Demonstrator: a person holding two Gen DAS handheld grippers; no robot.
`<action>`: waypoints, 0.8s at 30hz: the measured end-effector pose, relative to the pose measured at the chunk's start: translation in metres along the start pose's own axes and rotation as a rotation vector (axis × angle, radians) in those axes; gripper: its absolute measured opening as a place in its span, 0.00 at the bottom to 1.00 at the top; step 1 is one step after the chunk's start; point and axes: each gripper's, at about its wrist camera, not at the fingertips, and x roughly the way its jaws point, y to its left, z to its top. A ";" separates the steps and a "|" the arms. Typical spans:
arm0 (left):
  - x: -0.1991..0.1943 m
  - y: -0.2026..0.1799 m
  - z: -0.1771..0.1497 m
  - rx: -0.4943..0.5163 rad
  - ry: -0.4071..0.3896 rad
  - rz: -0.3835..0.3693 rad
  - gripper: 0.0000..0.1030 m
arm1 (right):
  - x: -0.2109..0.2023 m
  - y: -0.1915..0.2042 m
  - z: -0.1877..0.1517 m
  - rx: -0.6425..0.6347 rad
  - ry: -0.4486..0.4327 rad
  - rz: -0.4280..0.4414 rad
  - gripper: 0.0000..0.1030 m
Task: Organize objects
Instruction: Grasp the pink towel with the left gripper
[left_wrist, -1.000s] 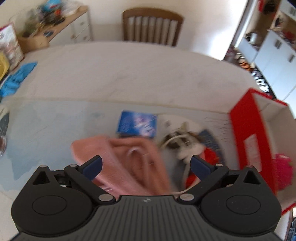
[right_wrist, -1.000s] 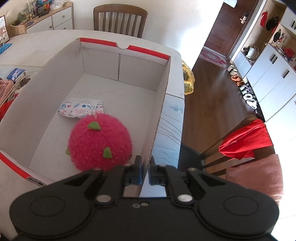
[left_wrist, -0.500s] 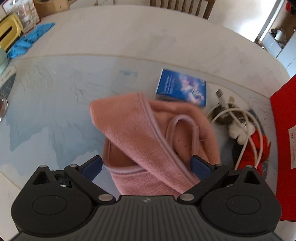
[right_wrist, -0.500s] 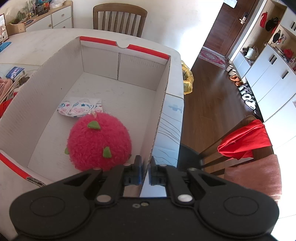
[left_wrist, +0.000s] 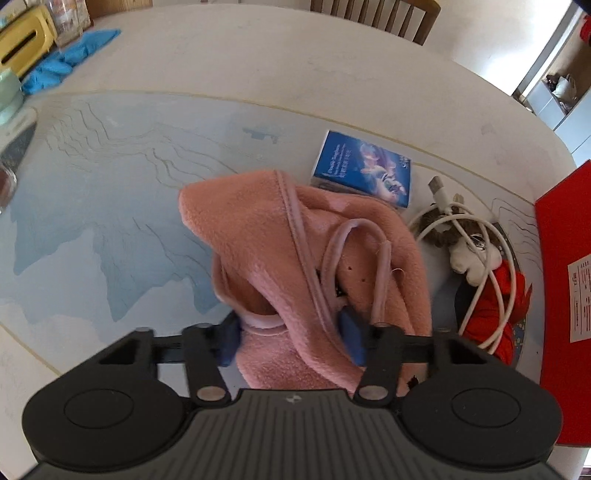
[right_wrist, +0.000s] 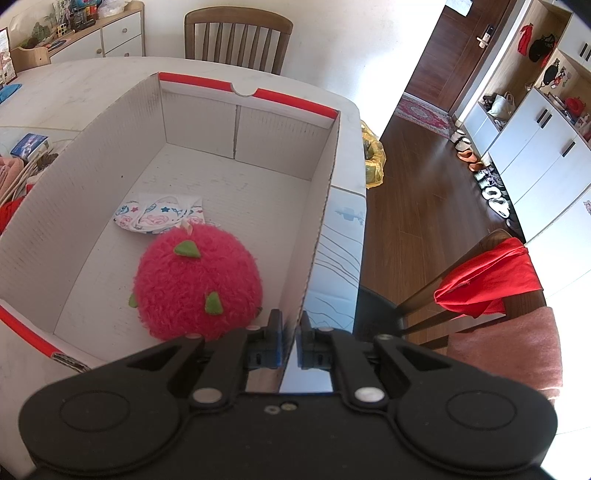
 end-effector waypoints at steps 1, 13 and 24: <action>-0.002 -0.001 0.000 0.008 -0.003 0.001 0.33 | 0.000 0.000 0.000 -0.001 0.000 0.000 0.07; -0.071 -0.002 -0.002 0.032 -0.103 -0.095 0.17 | -0.001 -0.001 0.000 -0.001 -0.001 -0.003 0.07; -0.084 -0.018 0.023 0.162 -0.067 -0.194 0.17 | -0.001 -0.001 0.000 0.000 -0.001 -0.003 0.07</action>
